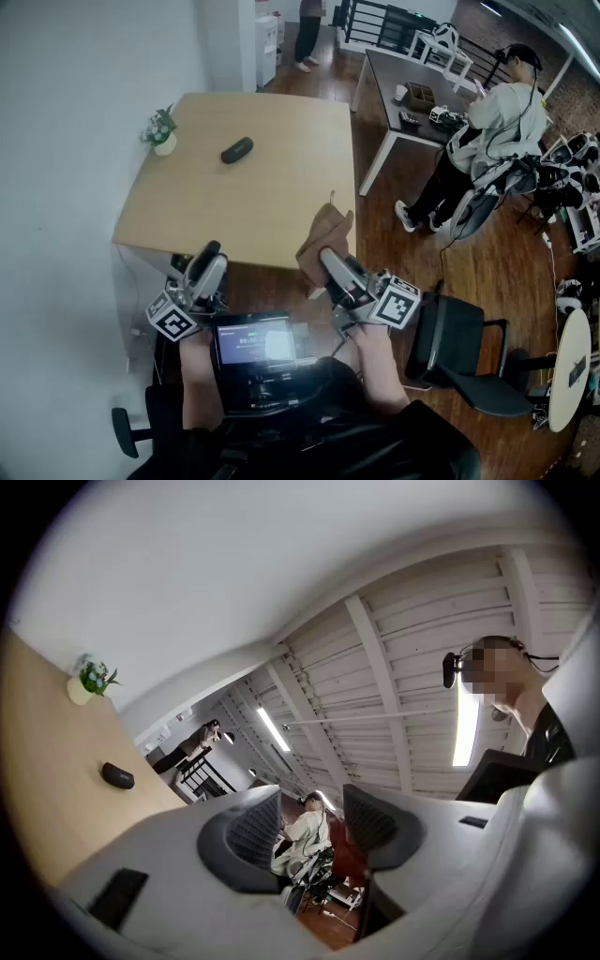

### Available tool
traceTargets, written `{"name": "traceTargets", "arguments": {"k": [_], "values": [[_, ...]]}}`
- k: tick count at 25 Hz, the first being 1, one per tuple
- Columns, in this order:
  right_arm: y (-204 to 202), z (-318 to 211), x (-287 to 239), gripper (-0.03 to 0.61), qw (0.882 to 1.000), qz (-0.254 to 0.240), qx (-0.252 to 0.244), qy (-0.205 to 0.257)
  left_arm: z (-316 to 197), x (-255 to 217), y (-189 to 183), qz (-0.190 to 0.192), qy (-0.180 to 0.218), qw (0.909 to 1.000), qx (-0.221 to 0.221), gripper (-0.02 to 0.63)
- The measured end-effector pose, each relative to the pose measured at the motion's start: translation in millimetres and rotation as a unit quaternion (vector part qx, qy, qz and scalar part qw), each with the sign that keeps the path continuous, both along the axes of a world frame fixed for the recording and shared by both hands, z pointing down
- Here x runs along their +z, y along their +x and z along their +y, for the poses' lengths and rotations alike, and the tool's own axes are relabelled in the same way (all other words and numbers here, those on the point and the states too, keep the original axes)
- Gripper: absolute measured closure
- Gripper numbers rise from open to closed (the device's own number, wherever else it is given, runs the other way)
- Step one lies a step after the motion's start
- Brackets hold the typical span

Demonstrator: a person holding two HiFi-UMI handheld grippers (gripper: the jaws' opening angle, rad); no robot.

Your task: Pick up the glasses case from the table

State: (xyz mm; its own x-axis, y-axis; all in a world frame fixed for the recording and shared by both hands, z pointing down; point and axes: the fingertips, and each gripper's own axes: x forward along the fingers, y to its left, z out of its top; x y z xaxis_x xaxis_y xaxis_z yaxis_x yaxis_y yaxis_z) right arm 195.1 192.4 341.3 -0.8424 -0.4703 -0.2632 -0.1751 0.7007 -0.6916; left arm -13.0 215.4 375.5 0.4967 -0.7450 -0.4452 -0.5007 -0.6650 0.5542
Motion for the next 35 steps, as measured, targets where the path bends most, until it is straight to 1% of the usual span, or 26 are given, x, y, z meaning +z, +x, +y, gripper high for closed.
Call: {"name": "traceTargets", "arguments": {"k": [4,9,13,17,19,21,25,29,32,35], "values": [[-39,-14,7,0.518,1.0,0.012,0.007,-0.001,-24,7,-35,0.012,0.001,0.9999,0.011,0.409],[-65,-27,-4,0.518,0.999,0.03,-0.002,0.012,-40,8,-50,0.022,0.007,0.9997,0.011,0.397],[-82,-39,1,0.518,0.999,0.039,-0.009,0.008,-49,10,-61,0.01,-0.001,0.9999,0.002,0.397],[-105,-58,13,0.518,0.999,0.023,-0.037,-0.009,-59,18,-73,-0.007,-0.016,0.9998,-0.012,0.397],[-114,-76,12,0.518,0.999,0.016,-0.048,-0.007,-71,19,-79,-0.015,-0.024,0.9994,-0.019,0.397],[-124,-98,6,0.518,0.998,0.003,-0.059,0.0,-84,13,-83,-0.021,-0.027,0.9993,-0.017,0.397],[-142,-153,2,0.518,0.997,-0.029,-0.077,0.003,-128,7,-93,-0.052,-0.032,0.9978,-0.027,0.393],[-147,-211,-4,0.518,0.995,-0.056,-0.084,0.015,-183,1,-93,-0.103,-0.041,0.9932,-0.037,0.386],[-143,-254,-5,0.518,0.994,-0.07,-0.083,0.007,-221,0,-90,-0.132,-0.056,0.9886,-0.045,0.379],[-131,-289,0,0.518,0.995,-0.069,-0.067,0.008,-253,7,-84,-0.157,-0.073,0.9839,-0.045,0.366]]}}
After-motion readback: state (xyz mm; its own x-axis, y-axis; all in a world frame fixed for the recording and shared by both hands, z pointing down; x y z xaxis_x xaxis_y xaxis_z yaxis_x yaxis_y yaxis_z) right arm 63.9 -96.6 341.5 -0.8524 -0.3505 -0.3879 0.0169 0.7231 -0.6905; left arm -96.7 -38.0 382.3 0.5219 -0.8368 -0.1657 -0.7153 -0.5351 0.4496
